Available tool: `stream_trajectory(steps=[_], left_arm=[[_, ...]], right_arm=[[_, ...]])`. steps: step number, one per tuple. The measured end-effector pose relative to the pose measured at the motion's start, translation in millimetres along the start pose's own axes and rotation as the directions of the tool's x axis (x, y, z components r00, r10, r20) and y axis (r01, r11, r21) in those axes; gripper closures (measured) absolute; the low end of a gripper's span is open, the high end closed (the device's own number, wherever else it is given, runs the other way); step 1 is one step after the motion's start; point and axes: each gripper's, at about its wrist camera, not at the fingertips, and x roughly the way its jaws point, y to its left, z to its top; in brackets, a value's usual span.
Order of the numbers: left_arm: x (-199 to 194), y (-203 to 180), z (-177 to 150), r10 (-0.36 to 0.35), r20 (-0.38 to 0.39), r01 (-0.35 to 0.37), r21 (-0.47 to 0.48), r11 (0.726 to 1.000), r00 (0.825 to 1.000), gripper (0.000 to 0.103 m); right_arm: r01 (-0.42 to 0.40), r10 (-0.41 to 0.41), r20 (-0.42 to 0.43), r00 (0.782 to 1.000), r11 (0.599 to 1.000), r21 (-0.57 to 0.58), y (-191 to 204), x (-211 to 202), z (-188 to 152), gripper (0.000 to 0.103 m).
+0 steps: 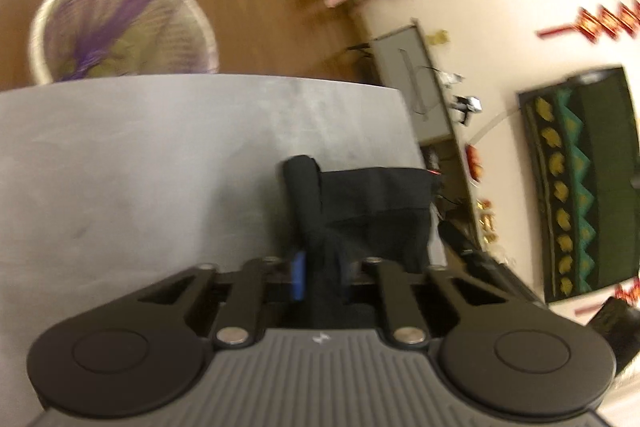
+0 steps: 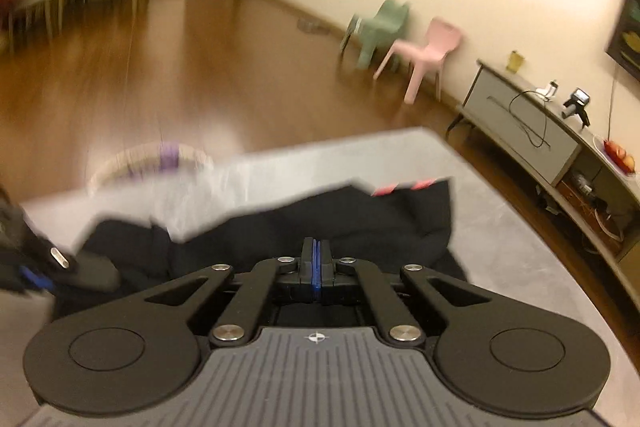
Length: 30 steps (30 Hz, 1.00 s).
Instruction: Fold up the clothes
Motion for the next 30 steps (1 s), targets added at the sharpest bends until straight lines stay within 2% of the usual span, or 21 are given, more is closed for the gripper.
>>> stream_trajectory(steps=[3,5,6,7,10,12,14,15,16,17,19,21,25,28,30], left_arm=[[1.7,-15.3,-1.3,-0.030,0.011,0.029,0.083,0.996,0.999,0.100],[1.1,-22.1,-2.3,-0.047,0.026,0.045,0.105,0.993,0.999,0.100],[0.9,-23.8,-1.9,-0.057,0.034,0.053,0.106,0.993,0.998,0.100],[0.6,-25.3,-1.2,-0.066,0.042,0.061,0.104,0.993,0.997,0.100],[0.9,-27.6,4.3,-0.103,0.070,0.097,0.076,0.992,0.992,0.100],[-1.1,-28.1,10.2,-0.150,0.089,0.147,0.041,0.988,0.985,0.100],[-6.2,-32.7,14.6,-0.196,0.124,0.194,0.027,0.981,0.973,0.100],[-9.5,-34.9,16.2,-0.212,0.146,0.210,0.031,0.977,0.966,0.100],[-10.5,-35.7,17.3,-0.217,0.155,0.215,0.029,0.976,0.964,0.100],[-9.6,-35.4,17.8,-0.211,0.153,0.209,0.031,0.978,0.965,0.100],[-4.1,-34.5,18.8,-0.186,0.131,0.182,0.042,0.982,0.974,0.100],[2.3,-33.3,20.3,-0.154,0.100,0.150,0.048,0.987,0.983,0.100],[13.4,-27.9,20.7,-0.052,0.047,0.050,0.033,0.998,0.998,0.100],[12.6,-26.1,18.3,-0.034,0.036,0.033,0.036,0.999,0.999,0.100],[8.9,-24.5,18.9,-0.036,0.049,0.034,0.032,0.999,0.998,0.099]], right_arm=[[-0.022,0.019,0.043,0.999,0.998,0.067,-11.2,-37.7,-4.2,0.100],[-0.028,0.025,0.050,0.998,0.997,0.076,-15.3,-64.1,-17.9,0.069],[-0.018,0.016,0.052,0.999,0.999,0.050,-14.6,-79.3,-30.5,0.037],[-0.005,0.004,0.054,0.999,1.000,0.018,-13.3,-94.9,-44.1,0.022],[0.033,-0.037,-0.031,0.999,0.993,-0.114,-8.5,-118.5,-88.7,0.019],[0.059,-0.080,-0.109,0.991,0.981,-0.187,-5.0,-116.7,-115.9,0.022],[0.075,-0.111,-0.163,0.980,0.975,-0.210,-8.1,-110.4,-133.5,0.047],[0.077,-0.114,-0.179,0.977,0.977,-0.200,-10.9,-108.6,-138.3,0.086],[0.080,-0.117,-0.194,0.974,0.978,-0.190,-13.6,-106.8,-143.1,0.097],[0.088,-0.120,-0.180,0.976,0.981,-0.173,-15.1,-111.5,-141.6,0.101],[0.087,-0.096,-0.098,0.990,0.992,-0.093,-13.2,-135.4,-130.3,0.103],[0.052,-0.052,-0.016,0.999,0.998,-0.034,-6.0,-162.5,-121.4,0.103],[0.120,-0.120,0.009,0.993,0.986,-0.113,13.2,-172.5,-132.9,0.103],[0.154,-0.150,0.067,0.986,0.986,-0.066,15.7,-189.6,-130.9,0.103],[0.125,-0.121,0.134,0.984,0.992,-0.024,20.2,-215.6,-120.5,0.103]])
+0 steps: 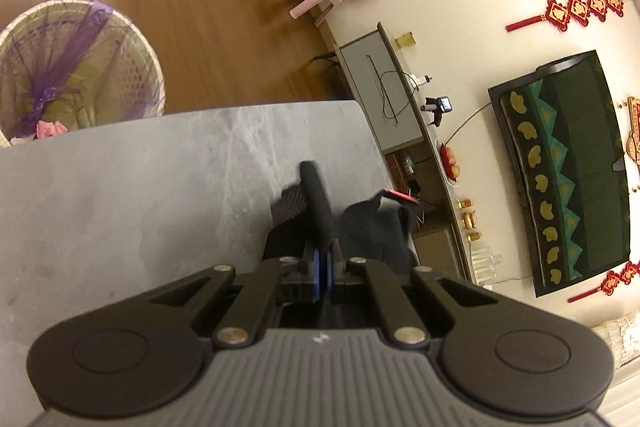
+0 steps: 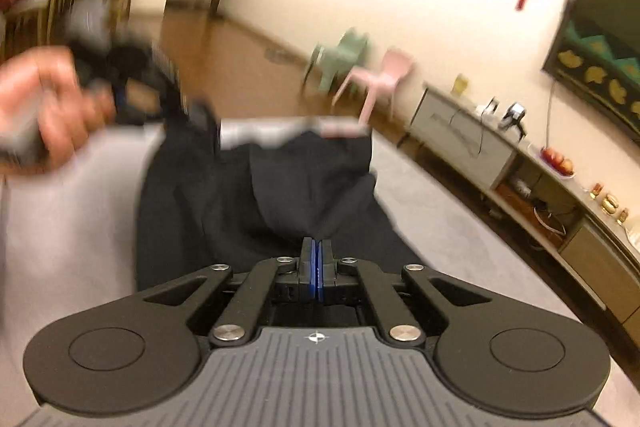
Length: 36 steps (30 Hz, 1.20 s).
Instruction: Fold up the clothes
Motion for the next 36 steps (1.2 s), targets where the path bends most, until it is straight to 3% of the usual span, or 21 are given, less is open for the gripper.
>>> stream_trajectory(steps=[3,6,7,8,10,12,14,16,20,23,25,26,28,30,32,34,36], left_arm=[[3.4,6.9,1.0,0.021,-0.017,-0.021,-0.029,0.999,1.000,0.099],[7.8,11.0,-2.7,0.021,-0.051,-0.024,-0.062,0.998,0.998,0.099],[6.3,11.0,-3.3,0.020,-0.050,-0.023,-0.063,0.998,0.999,0.099],[4.1,11.1,-3.0,0.022,-0.044,-0.025,-0.061,0.998,0.999,0.099],[-0.9,13.3,-0.5,0.034,-0.026,-0.036,-0.074,0.997,0.999,0.099],[-3.4,18.6,1.7,0.048,-0.017,-0.050,-0.105,0.993,0.999,0.099],[-4.1,24.4,3.0,0.067,-0.013,-0.069,-0.134,0.989,0.998,0.099],[-4.7,28.2,5.0,0.069,-0.017,-0.071,-0.141,0.987,0.997,0.099],[-4.3,33.4,8.2,0.071,-0.026,-0.074,-0.147,0.986,0.997,0.099],[-1.7,34.0,12.3,0.067,-0.034,-0.071,-0.142,0.987,0.997,0.099],[0.7,33.9,13.7,0.063,-0.037,-0.068,-0.141,0.988,0.997,0.099],[2.0,34.1,14.0,0.061,-0.039,-0.066,-0.144,0.987,0.997,0.099],[3.2,33.5,13.9,0.054,-0.042,-0.060,-0.145,0.988,0.998,0.099],[2.9,32.1,13.2,0.047,-0.044,-0.052,-0.143,0.988,0.998,0.099],[-0.1,31.4,13.2,0.037,-0.036,-0.041,-0.138,0.990,0.999,0.099],[-2.9,29.6,12.5,0.017,-0.031,-0.021,-0.136,0.990,0.999,0.099],[-4.0,28.6,11.7,-0.014,-0.031,0.010,-0.140,0.990,0.999,0.099]], right_arm=[[-0.121,0.121,-0.077,0.990,0.993,0.013,14.4,-10.4,-10.1,0.103],[-0.088,0.074,-0.204,0.976,0.994,-0.058,20.7,11.0,-33.0,0.103],[-0.075,0.056,-0.237,0.970,0.995,-0.072,20.6,18.5,-38.5,0.098],[-0.076,0.062,-0.206,0.977,0.995,-0.058,19.0,16.5,-31.2,0.093],[-0.093,0.091,-0.108,0.990,0.996,-0.014,16.9,9.6,-5.5,0.048],[-0.121,0.121,-0.046,0.992,0.993,-0.009,23.0,20.9,25.3,0.030],[-0.138,0.136,-0.063,0.989,0.990,-0.032,30.1,52.8,46.1,0.029],[-0.157,0.151,-0.156,0.976,0.987,-0.027,30.5,104.1,48.7,0.029],[-0.192,0.178,-0.353,0.919,0.981,-0.007,29.8,210.9,50.0,0.030],[-0.225,0.238,-0.374,0.897,0.971,0.079,29.9,242.3,43.4,0.031],[-0.248,0.278,-0.366,0.888,0.960,0.128,28.6,242.0,45.4,0.061],[-0.254,0.280,-0.367,0.887,0.960,0.118,29.5,240.2,45.8,0.064],[-0.262,0.274,-0.370,0.888,0.961,0.083,32.1,235.9,46.2,0.080],[-0.243,0.244,-0.358,0.901,0.969,0.050,33.7,231.8,48.1,0.093],[-0.213,0.217,-0.313,0.925,0.976,0.049,29.9,220.0,52.3,0.095],[-0.199,0.209,-0.253,0.944,0.978,0.067,28.5,203.2,61.0,0.103],[-0.194,0.203,-0.200,0.959,0.979,0.064,32.0,186.8,67.6,0.103]])
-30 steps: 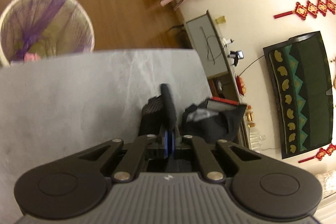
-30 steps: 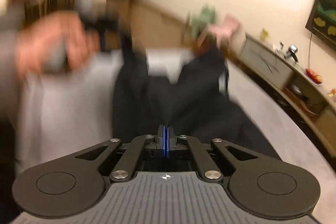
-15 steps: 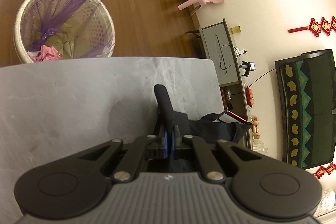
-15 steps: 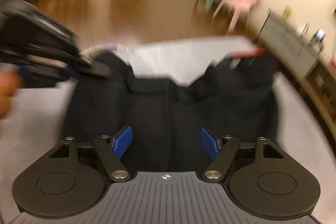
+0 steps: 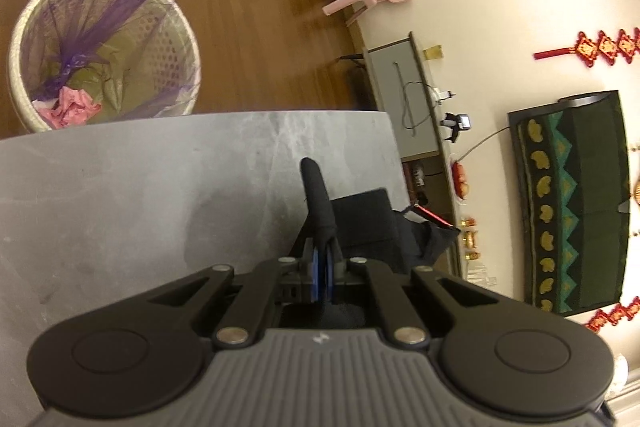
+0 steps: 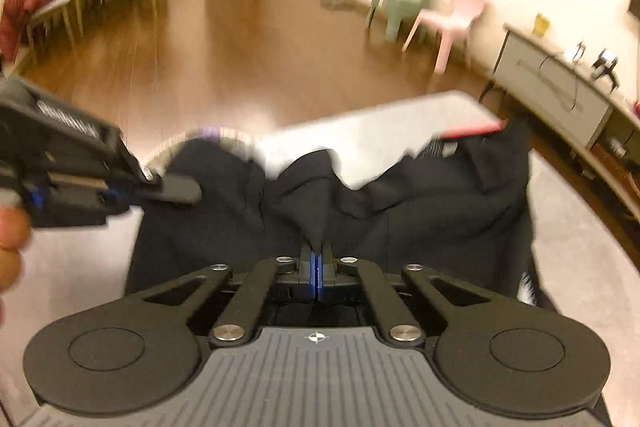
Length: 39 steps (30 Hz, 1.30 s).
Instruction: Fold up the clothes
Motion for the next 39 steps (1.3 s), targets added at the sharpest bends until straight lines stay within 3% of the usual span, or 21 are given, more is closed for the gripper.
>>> stream_trajectory(steps=[4,10,12,16,18,20,23,24,26,28,29,30,31,32,33,34,39], left_arm=[[-0.5,-3.1,-1.9,-0.043,-0.001,0.043,0.008,0.999,0.999,0.099],[5.2,0.5,-2.0,-0.066,-0.046,0.067,0.019,0.998,0.997,0.095],[6.8,4.4,-0.1,-0.067,-0.055,0.068,0.012,0.998,0.996,0.086],[10.8,7.4,1.5,-0.061,-0.074,0.062,0.011,0.998,0.995,0.078],[12.3,5.6,0.6,-0.052,-0.079,0.054,0.025,0.998,0.996,0.064],[15.0,1.0,-1.4,-0.030,-0.086,0.035,0.059,0.998,0.996,0.060],[21.9,-5.6,-6.7,0.015,-0.100,-0.003,0.122,0.993,0.995,0.064],[24.2,-7.6,-8.6,0.035,-0.100,-0.020,0.146,0.989,0.994,0.079],[25.9,-11.9,-11.8,0.065,-0.097,-0.045,0.195,0.980,0.993,0.096],[21.2,-17.1,-13.4,0.069,-0.076,-0.049,0.232,0.972,0.995,0.099],[16.2,-20.7,-13.8,0.066,-0.056,-0.050,0.247,0.968,0.996,0.100],[11.1,-22.6,-12.9,0.049,-0.045,-0.037,0.243,0.969,0.998,0.100],[5.9,-24.0,-11.6,0.028,-0.037,-0.019,0.233,0.972,0.999,0.100],[0.7,-25.4,-10.3,0.008,-0.029,-0.001,0.224,0.975,1.000,0.100],[-2.5,-27.1,-10.2,-0.014,-0.025,0.019,0.214,0.977,1.000,0.100],[-5.3,-29.0,-10.4,-0.035,-0.021,0.039,0.205,0.978,0.999,0.100],[-19.2,-41.6,-13.2,-0.173,0.002,0.170,0.165,0.972,0.985,0.100]], right_arm=[[-0.013,0.017,0.080,0.997,0.999,-0.053,22.7,-16.1,4.6,0.103],[0.003,0.001,0.021,1.000,0.987,-0.158,54.3,16.5,-16.5,0.103],[0.004,-0.002,0.021,1.000,0.991,-0.133,54.2,22.7,-19.7,0.103],[-0.009,0.012,0.032,0.999,0.996,-0.086,49.4,27.8,-18.3,0.103],[-0.012,0.016,0.045,0.999,0.997,-0.081,49.0,25.7,-18.5,0.103],[-0.020,0.025,0.062,0.998,0.996,-0.083,50.9,22.0,-19.4,0.103],[-0.039,0.048,0.079,0.996,0.994,-0.105,56.9,15.5,-21.0,0.103],[-0.047,0.056,0.078,0.995,0.993,-0.108,57.8,15.0,-22.2,0.103],[-0.068,0.075,0.071,0.995,0.992,-0.103,56.9,12.7,-25.7,0.103],[-0.094,0.099,0.073,0.992,0.994,-0.062,48.2,0.3,-30.8,0.099],[-0.108,0.109,0.086,0.990,0.994,-0.024,40.3,-11.2,-34.1,0.096],[-0.121,0.119,0.099,0.988,0.993,0.015,32.3,-22.8,-37.3,0.082],[-0.121,0.113,0.124,0.986,0.991,0.055,22.5,-42.4,-47.0,0.055],[-0.117,0.102,0.152,0.983,0.988,0.096,12.3,-64.1,-58.4,0.045],[-0.094,0.077,0.160,0.984,0.990,0.106,6.6,-82.7,-74.2,0.023],[-0.067,0.048,0.163,0.985,0.992,0.108,2.1,-100.5,-91.1,0.013],[0.071,-0.072,0.034,0.997,0.997,0.021,4.4,-143.9,-177.4,0.012]])
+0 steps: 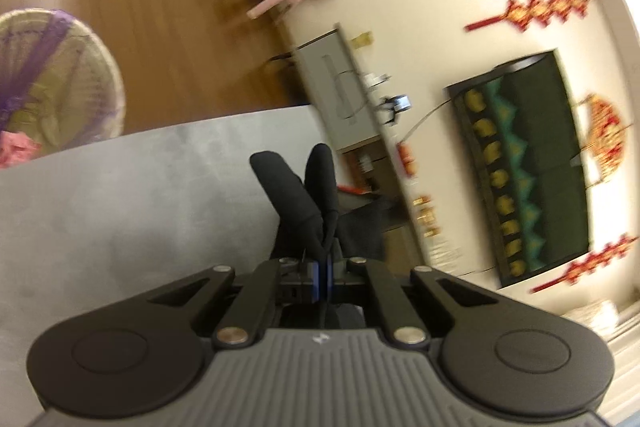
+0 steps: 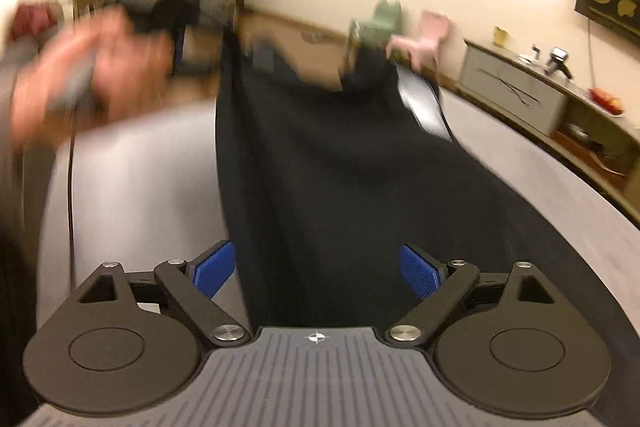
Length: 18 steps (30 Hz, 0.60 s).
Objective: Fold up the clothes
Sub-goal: 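Lift the garment with the left gripper and lay it down flat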
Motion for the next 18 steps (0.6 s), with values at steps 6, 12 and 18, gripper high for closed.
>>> stream_trajectory(steps=[6,12,18], left_arm=[[4.1,-52.6,-6.8,-0.047,0.015,0.046,0.056,0.997,0.999,0.100],[88.4,-190.5,0.8,-0.051,-0.067,0.063,0.206,0.977,0.996,0.100],[62.9,-319.8,-1.6,-0.214,-0.077,0.227,0.381,0.896,0.974,0.101]], right_arm=[[0.082,-0.082,-0.055,0.995,0.997,0.005,-10.7,-7.5,-36.8,0.029],[0.177,-0.180,0.004,0.984,0.972,0.153,-51.8,-41.7,-43.8,0.094],[0.291,-0.344,0.184,0.921,0.920,0.263,-82.4,-119.5,-35.8,0.103]])
